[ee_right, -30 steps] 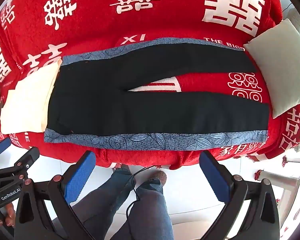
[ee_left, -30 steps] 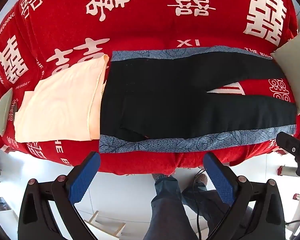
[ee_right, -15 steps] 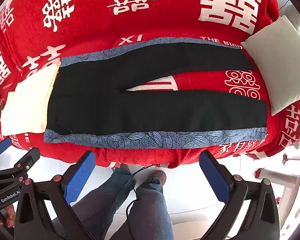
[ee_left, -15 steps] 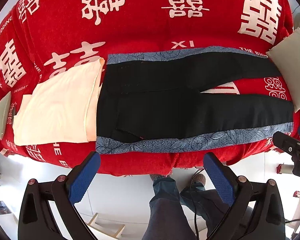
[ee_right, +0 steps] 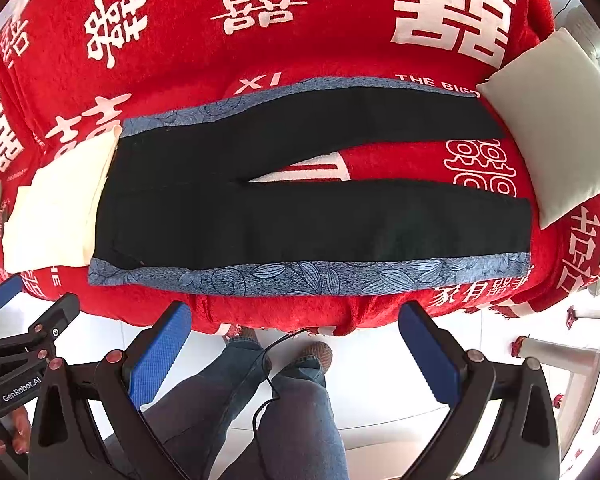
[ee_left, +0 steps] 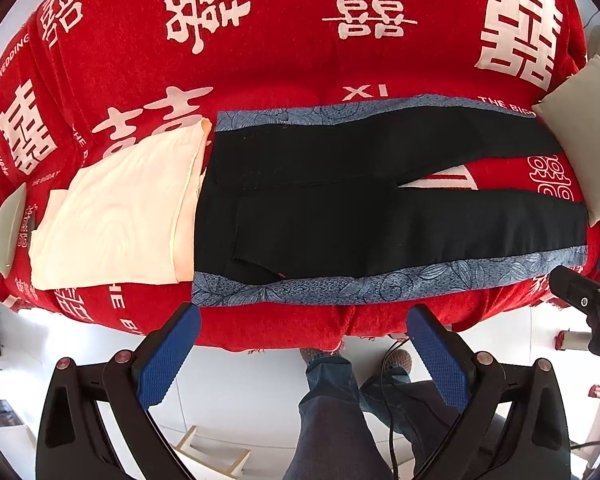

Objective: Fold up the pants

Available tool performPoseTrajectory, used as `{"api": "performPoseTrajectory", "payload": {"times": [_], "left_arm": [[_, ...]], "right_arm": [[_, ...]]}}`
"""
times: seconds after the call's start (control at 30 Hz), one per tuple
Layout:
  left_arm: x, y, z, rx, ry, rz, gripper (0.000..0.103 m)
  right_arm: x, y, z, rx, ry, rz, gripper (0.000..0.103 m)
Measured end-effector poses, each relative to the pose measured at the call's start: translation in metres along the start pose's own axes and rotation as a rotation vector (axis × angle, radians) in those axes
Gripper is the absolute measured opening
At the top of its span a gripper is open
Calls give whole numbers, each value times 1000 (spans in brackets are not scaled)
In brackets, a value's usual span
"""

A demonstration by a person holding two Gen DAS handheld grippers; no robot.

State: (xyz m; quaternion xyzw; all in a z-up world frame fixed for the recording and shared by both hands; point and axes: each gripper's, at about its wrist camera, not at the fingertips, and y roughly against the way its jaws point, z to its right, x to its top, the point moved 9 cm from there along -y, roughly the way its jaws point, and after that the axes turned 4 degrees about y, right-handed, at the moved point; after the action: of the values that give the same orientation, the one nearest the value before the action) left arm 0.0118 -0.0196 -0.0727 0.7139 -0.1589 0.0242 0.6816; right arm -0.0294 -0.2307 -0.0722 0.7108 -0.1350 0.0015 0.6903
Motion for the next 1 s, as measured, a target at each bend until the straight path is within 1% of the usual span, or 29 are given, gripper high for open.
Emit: {"api": "performPoseTrajectory", "payload": {"times": [0.33, 0.67, 1.0], "left_arm": [[-9, 6, 8, 2, 10, -3, 103], [-28, 15, 19, 5, 22, -8, 103], [-52, 16, 30, 3, 19, -37, 103]], "right_arm": [[-6, 5, 9, -3, 13, 6, 103], [-23, 10, 19, 1, 24, 2, 103], [-43, 10, 29, 2, 24, -18, 103]]}}
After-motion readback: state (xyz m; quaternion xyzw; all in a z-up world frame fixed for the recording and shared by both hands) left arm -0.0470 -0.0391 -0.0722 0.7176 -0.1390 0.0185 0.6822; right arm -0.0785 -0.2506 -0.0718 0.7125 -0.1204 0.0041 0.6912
